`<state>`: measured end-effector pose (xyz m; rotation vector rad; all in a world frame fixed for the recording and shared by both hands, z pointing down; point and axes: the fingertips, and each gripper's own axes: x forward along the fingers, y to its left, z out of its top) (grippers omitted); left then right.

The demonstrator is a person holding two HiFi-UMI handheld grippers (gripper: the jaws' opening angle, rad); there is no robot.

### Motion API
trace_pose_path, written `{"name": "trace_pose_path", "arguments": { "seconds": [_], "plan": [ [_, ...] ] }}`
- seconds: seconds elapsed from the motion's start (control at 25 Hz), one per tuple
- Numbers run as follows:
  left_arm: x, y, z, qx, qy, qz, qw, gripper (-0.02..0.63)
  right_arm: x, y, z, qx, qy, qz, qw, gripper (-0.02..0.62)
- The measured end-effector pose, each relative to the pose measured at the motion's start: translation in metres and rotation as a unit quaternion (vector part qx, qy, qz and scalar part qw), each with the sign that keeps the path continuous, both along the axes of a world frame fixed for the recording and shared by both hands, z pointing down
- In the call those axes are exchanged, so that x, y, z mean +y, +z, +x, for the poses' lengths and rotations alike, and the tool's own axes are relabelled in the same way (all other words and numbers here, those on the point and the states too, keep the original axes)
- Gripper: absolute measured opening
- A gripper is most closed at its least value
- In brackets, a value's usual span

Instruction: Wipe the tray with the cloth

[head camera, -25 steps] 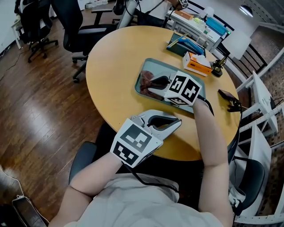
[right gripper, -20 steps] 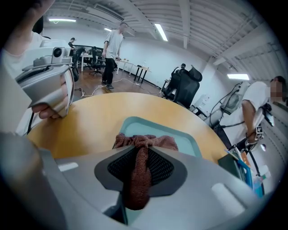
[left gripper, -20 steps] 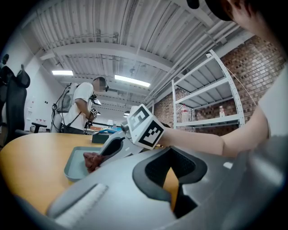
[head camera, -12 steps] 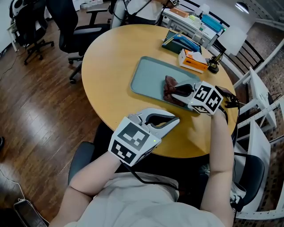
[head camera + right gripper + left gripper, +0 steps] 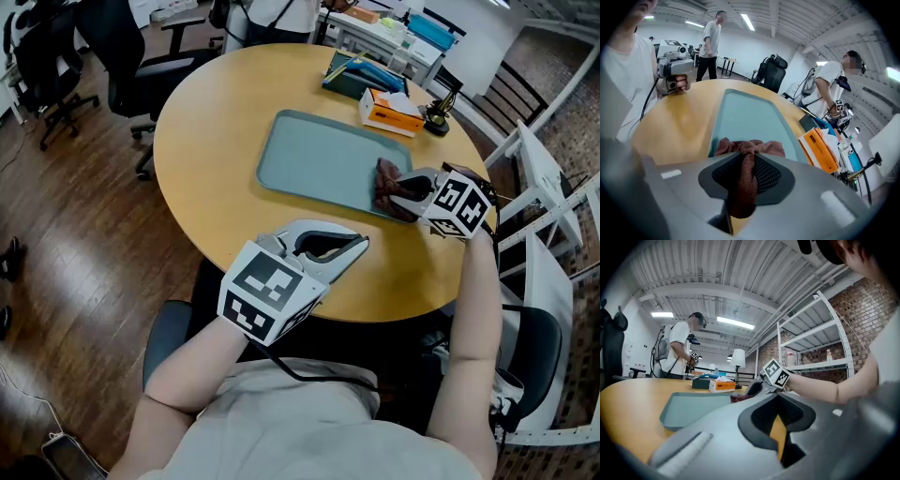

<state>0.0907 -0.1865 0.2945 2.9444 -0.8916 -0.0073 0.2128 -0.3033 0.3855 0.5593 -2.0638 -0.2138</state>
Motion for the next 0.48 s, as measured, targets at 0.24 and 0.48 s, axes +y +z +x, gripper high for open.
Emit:
{"name": "trace_pose_path", "arguments": {
  "seconds": [0.24, 0.48],
  "plan": [
    [0.001, -0.002, 0.004, -0.003, 0.004, 0.004, 1.0, 0.0, -0.015, -0.001, 0.016, 0.0, 0.026, 0.016, 1.0, 0.08],
    [-0.003, 0.0, -0.001, -0.004, -0.003, 0.004, 1.0, 0.001, -0.045, 0.0, 0.031, -0.02, 0.075, 0.03, 0.997, 0.08]
  ]
}}
